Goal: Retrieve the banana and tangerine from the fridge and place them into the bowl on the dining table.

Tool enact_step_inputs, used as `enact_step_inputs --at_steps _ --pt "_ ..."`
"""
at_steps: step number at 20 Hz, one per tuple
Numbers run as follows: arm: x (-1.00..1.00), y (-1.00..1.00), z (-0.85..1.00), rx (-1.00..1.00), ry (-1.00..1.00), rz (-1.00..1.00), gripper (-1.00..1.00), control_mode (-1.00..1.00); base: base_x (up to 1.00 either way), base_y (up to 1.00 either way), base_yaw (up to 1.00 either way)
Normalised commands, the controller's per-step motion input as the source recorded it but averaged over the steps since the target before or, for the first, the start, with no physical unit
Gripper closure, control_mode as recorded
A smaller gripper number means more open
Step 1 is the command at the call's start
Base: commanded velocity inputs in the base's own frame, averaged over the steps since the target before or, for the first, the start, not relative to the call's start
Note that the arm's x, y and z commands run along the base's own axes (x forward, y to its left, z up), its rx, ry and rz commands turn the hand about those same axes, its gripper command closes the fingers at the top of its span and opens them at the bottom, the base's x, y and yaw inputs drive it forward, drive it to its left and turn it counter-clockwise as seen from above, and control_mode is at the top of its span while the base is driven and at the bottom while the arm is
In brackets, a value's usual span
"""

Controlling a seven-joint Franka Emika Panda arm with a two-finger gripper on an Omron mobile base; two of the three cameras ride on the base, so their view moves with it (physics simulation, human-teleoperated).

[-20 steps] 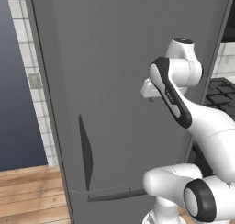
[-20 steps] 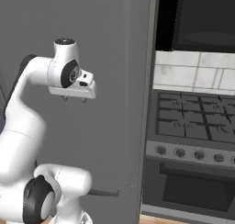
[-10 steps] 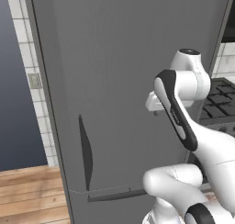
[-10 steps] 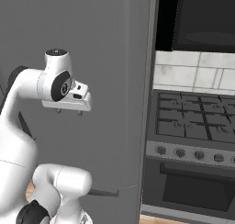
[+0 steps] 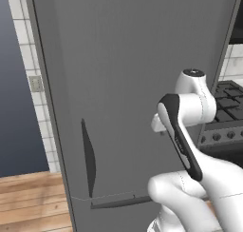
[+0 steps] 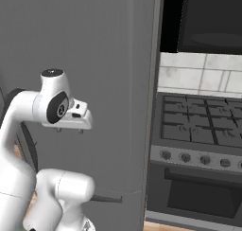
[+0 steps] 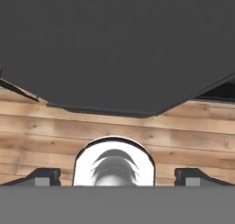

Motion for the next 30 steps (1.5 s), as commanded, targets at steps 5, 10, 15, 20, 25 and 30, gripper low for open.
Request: enact_step_inputs --at_steps 5,10,15,20,25,30 --pt "-0.14 0.0 -0.3 -0.01 0.0 0.0 -1.0 -1.0 0.0 0.0 0.0" --pt "-0.07 0.0 -0.09 0.0 -0.02 0.0 -1.0 1.0 -0.16 0.0 0.0" --pt "0.0 0.0 0.0 0.0 0.0 0.0 -1.0 1.0 -0.47 0.06 0.0" --pt "0.0 0.0 0.0 0.0 0.0 0.0 -1.0 1.0 -0.44 0.22 0.0" --pt "0.0 0.0 0.0 0.0 0.0 0.0 -1.0 1.0 -0.43 0.37 0.02" --pt "0.0 0.0 0.0 0.0 0.0 0.0 -1.0 1.0 -0.44 0.49 0.02"
